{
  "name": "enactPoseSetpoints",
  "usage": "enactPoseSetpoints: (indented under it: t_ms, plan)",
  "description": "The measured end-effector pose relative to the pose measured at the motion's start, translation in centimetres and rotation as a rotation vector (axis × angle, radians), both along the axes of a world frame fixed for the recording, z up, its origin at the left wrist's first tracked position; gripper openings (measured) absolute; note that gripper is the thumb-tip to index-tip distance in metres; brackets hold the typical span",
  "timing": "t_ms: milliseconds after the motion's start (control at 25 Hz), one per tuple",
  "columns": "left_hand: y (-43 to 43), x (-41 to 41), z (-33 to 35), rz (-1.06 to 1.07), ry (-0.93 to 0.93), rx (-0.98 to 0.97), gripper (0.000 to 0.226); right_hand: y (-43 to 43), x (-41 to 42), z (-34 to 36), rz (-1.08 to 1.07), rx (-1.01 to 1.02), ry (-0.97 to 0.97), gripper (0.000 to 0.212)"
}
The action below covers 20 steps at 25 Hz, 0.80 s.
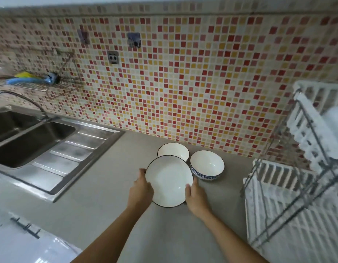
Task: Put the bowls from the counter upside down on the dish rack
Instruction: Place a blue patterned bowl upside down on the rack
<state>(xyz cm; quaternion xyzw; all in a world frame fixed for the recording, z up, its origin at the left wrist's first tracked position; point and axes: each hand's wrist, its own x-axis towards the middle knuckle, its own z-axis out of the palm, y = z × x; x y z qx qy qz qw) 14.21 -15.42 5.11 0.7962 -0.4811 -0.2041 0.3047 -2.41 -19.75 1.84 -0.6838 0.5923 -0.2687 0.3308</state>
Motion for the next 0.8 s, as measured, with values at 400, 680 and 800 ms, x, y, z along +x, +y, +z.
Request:
enactPoseSetpoints:
  t_ms: [400, 680, 800]
  plan:
    - [10.0, -4.9, 17.1, -0.24, 0.205, -0.597, 0.032, 13.7, -3.8, 18.0, -0.031, -0.434, -0.394, 0.064]
    - [13.1, -11.6, 25.3, -0.465, 0.582, -0.869, 0.05, 18.5, -11.5, 27.3, -0.001, -0.57, -0.434, 0.077]
    - [13.0, -15.0, 26.9, -0.631, 0.683, -0.852, 0.027, 18.8, -15.7, 28.9, 0.021, -0.593, -0.493, 0.065]
